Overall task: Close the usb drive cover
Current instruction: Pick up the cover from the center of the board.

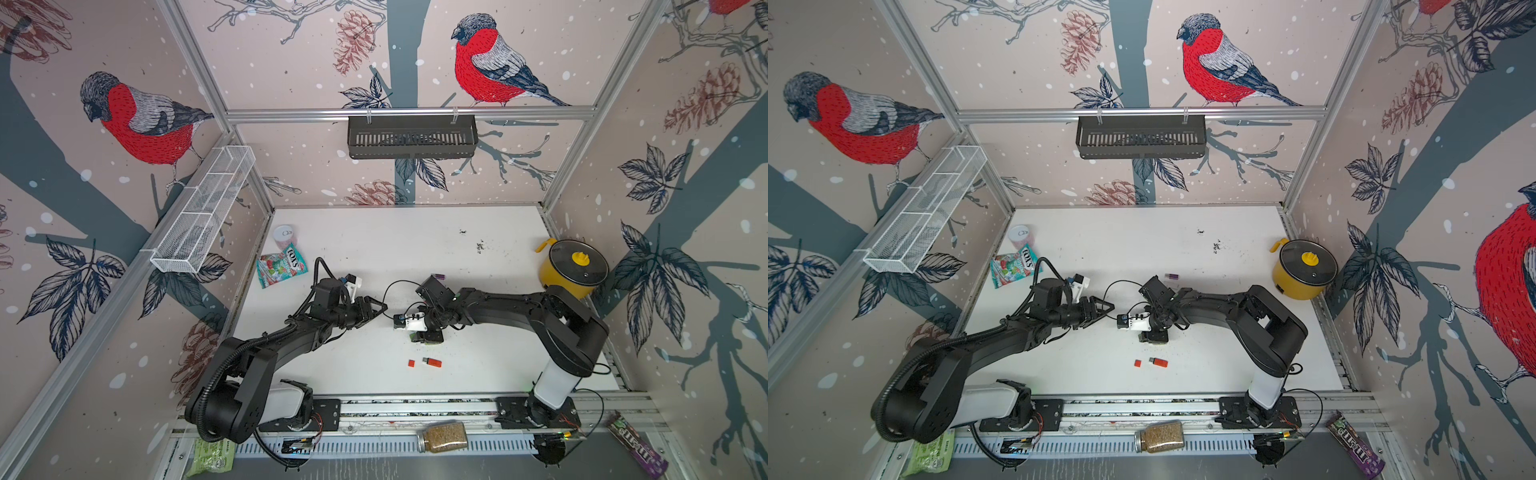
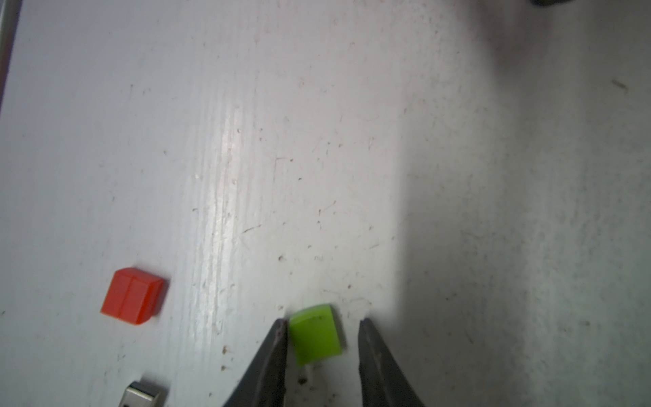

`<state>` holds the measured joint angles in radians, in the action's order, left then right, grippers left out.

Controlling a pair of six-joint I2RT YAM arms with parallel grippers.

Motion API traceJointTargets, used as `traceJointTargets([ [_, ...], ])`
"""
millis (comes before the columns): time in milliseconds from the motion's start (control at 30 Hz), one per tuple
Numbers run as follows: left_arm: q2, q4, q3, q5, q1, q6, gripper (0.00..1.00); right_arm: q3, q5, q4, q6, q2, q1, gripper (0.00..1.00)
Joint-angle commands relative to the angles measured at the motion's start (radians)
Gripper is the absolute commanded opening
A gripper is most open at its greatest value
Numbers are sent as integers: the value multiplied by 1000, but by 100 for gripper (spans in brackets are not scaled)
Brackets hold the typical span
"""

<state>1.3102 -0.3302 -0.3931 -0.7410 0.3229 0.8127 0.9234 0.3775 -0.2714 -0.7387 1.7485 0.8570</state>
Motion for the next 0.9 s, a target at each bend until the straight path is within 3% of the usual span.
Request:
traceJointTargets([
  [0, 4, -31, -1, -18, -4, 0, 56, 1, -42, -104, -27, 11, -3, 35],
  [867, 3, -39, 2, -21, -3, 4, 55, -15, -82, -93, -36, 8, 8, 28],
])
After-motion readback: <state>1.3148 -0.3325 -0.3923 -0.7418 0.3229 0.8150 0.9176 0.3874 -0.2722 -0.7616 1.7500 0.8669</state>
